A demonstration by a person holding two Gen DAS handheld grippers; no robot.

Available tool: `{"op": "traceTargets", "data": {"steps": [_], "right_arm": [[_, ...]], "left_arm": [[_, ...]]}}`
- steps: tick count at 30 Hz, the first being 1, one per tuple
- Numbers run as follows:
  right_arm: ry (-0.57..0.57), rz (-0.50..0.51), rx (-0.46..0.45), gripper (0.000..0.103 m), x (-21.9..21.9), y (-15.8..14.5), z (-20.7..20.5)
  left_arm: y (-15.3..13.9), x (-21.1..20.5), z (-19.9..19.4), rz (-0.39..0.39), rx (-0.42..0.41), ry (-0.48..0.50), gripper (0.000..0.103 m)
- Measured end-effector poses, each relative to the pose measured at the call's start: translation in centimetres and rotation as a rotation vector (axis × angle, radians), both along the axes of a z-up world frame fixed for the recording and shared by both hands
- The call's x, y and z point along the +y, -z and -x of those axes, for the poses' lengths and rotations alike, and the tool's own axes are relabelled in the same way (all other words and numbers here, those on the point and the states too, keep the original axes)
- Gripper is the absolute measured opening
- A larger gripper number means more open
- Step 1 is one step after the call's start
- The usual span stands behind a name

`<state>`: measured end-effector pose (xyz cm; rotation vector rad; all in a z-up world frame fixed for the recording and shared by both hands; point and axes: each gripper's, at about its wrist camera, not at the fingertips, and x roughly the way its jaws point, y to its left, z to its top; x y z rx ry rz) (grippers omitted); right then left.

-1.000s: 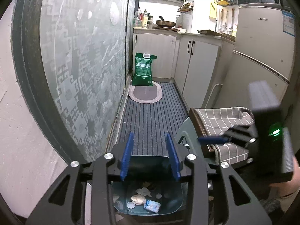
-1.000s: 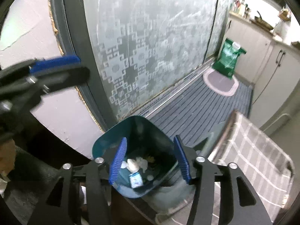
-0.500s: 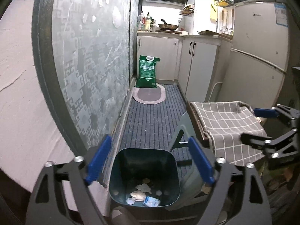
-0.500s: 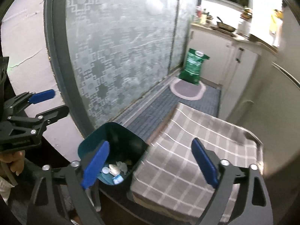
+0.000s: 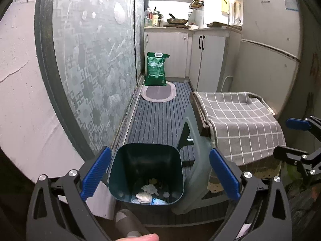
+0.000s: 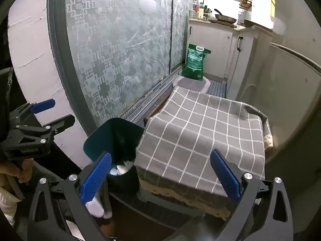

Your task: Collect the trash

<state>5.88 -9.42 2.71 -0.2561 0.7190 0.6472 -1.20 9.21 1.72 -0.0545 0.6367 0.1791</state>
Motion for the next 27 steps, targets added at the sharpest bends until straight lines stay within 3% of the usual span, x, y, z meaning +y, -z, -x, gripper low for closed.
{"op": "traceTargets", "data": {"steps": [27], "right_arm": [[-0.028,0.003,0.006,0.099,0.3,0.8,0.1]], "left_arm": [[0.4,-1.1,0.2,0.011,0.028,0.000,0.100]]}}
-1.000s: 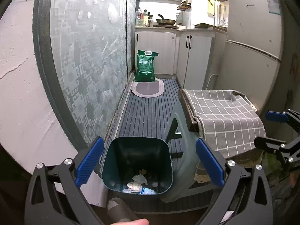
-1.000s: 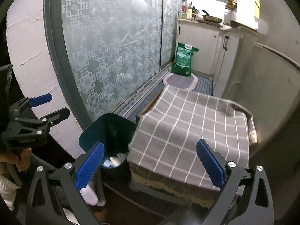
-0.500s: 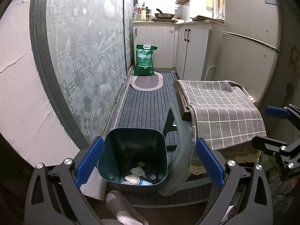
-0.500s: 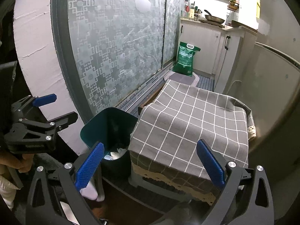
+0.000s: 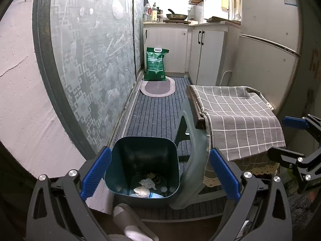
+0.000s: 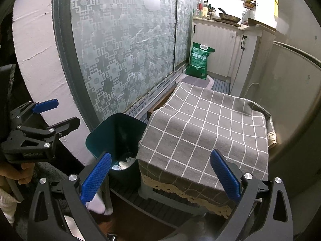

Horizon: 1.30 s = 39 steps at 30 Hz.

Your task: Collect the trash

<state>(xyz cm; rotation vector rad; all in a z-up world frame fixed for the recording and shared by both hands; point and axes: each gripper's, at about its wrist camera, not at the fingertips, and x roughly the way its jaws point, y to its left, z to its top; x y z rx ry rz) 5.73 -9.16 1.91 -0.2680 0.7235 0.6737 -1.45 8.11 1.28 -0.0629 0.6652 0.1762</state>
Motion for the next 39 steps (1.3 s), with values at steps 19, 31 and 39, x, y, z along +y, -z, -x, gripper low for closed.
{"op": "traceTargets", "data": {"steps": [19,31,39], "right_arm": [[-0.002,0.004,0.002,0.099,0.27,0.12,0.13],[-0.001,0.004,0.003,0.100,0.28,0.12,0.12],[-0.002,0.005,0.002,0.099,0.34,0.11,0.16]], "left_arm": [[0.10,0.04,-0.03,0.000,0.005,-0.006,0.100],[0.07,0.03,-0.04,0.001,0.005,-0.006,0.100],[0.05,0.00,-0.05,0.000,0.005,-0.007,0.100]]}}
